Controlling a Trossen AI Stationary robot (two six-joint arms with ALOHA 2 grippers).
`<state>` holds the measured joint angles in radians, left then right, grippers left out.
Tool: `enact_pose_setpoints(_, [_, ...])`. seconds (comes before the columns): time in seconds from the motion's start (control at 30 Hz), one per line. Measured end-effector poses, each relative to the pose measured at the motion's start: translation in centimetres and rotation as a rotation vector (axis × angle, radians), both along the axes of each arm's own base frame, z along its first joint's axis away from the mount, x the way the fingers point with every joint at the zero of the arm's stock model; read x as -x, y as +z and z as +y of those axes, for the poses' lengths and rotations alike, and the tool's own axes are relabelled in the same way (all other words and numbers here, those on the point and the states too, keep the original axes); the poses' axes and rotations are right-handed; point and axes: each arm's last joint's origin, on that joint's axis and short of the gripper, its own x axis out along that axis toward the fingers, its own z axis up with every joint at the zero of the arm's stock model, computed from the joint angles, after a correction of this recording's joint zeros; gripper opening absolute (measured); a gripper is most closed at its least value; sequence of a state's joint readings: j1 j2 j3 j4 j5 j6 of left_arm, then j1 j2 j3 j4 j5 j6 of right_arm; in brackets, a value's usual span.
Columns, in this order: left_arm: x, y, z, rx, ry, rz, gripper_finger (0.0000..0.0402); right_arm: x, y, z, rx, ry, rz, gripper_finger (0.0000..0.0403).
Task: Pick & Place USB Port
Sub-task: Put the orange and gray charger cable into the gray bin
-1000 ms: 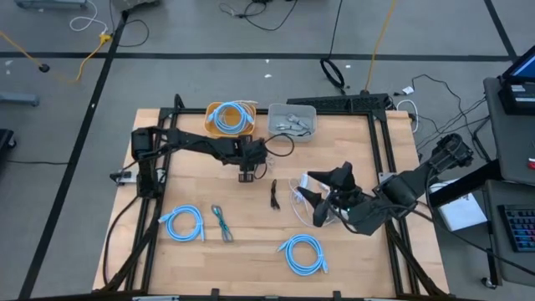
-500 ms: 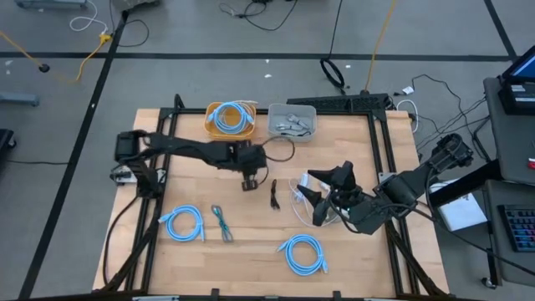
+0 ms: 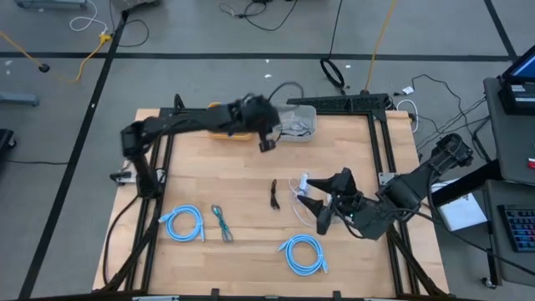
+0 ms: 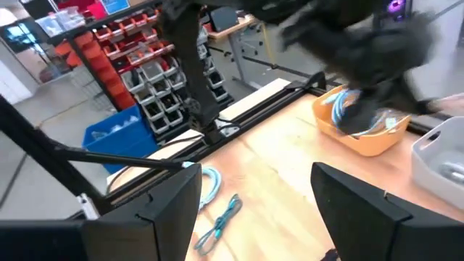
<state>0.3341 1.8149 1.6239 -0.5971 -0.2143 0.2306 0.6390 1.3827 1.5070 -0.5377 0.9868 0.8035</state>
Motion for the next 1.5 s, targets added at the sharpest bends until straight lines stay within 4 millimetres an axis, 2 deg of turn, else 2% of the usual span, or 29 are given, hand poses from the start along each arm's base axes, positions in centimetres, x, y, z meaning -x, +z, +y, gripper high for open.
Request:
enact_pose_setpoints(0.17, [-2.6,-0.6,4.0,0.042,-0.007,0.060,0.0012,0.5,0.0,0.7,-0.022,0.018,-0.014,0.0256])
enact_pose_setpoints(0.37, [-5.9,-0.7,6.0,-0.026,-0.110,0.114,0.0012,0.5,-0.2,1.1,-0.030,0.026,-0.023,0.0256])
enact_pose_setpoints(0.5, [-7.3,-2.1,6.7,-0.058,-0.123,0.167,0.0012,0.4,-0.9,1.3,-0.034,0.026,-0.026,0.0256])
enact_pose_setpoints(0.77, [-8.2,-6.3,7.6,0.014,-0.107,0.243,0.0012,0.3,-1.8,1.3,-0.049,0.019,-0.019,0.0256])
enact_pose_setpoints(0.93, [-8.6,-7.5,7.6,0.016,-0.109,0.264,0.0012,0.2,-1.8,1.2,-0.037,0.017,-0.015,0.0256])
enact_pose_setpoints(1.17, [-8.8,-8.5,8.8,-0.036,-0.053,0.268,0.0014,0.2,-1.8,1.1,-0.031,0.019,-0.013,0.0256])
enact_pose_setpoints(1.5, [-9.2,-8.5,8.8,-0.034,-0.060,0.230,0.0141,0.2,-1.8,1.1,-0.030,0.019,-0.011,0.0256])
